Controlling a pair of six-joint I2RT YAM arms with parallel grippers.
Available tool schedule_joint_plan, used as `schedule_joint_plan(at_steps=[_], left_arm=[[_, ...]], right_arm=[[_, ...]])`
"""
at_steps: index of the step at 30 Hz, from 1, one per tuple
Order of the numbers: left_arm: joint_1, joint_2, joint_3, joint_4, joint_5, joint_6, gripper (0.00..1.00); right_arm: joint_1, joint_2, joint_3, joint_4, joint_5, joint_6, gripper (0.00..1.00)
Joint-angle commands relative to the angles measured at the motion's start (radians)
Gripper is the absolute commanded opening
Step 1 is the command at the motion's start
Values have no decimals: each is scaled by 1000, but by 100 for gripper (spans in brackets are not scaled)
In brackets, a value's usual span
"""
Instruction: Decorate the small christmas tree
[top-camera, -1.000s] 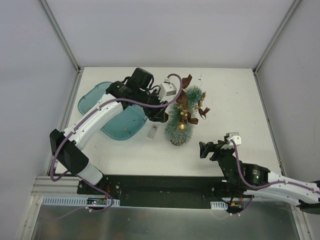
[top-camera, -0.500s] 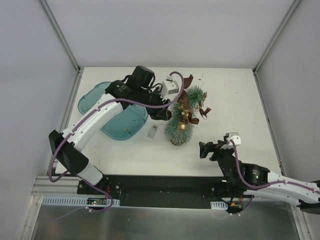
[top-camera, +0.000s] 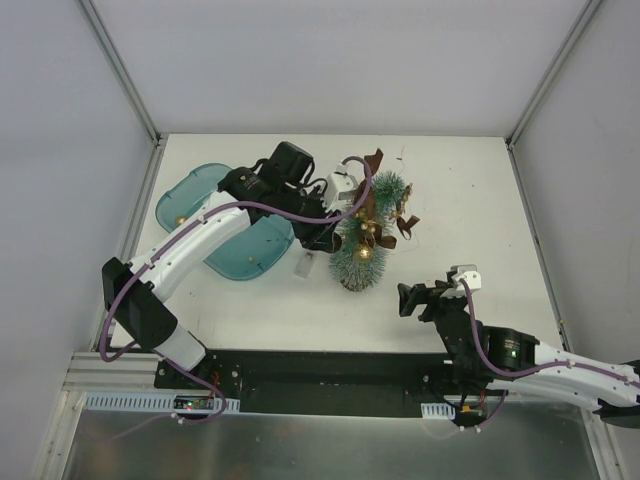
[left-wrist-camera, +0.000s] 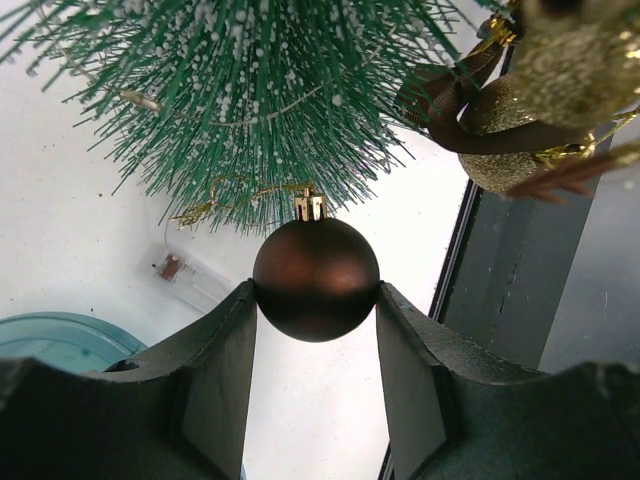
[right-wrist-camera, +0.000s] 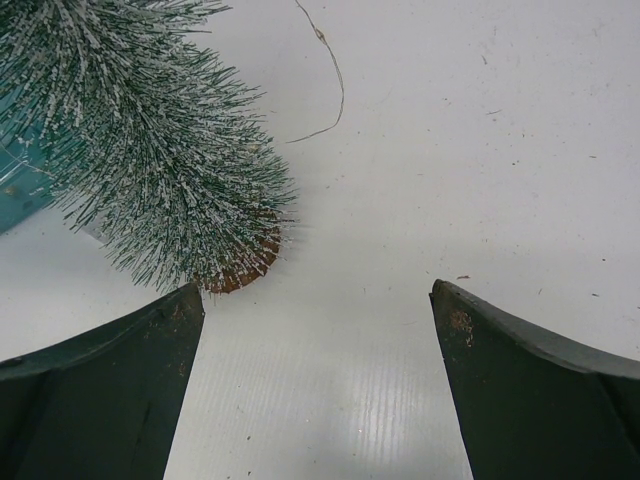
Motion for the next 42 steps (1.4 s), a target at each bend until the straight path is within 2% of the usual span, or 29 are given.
schedule_joint_plan(at_steps=[1, 28, 33, 37, 42], left_arm=[[-10, -32, -9, 8, 21, 23, 0], [-12, -21, -49, 31, 14, 2, 0], [-10, -23, -45, 38, -13, -5, 14], [-10, -29, -39, 43, -27, -8, 32], [-12, -34, -46, 43, -19, -11, 45]], right_arm=[[-3, 10, 32, 40, 17, -19, 98], [-3, 10, 35, 47, 15, -26, 98], [-6, 10, 32, 47, 15, -25, 98], [-3, 11, 30, 49, 15, -23, 98], [-4, 11, 30, 49, 15, -20, 98]])
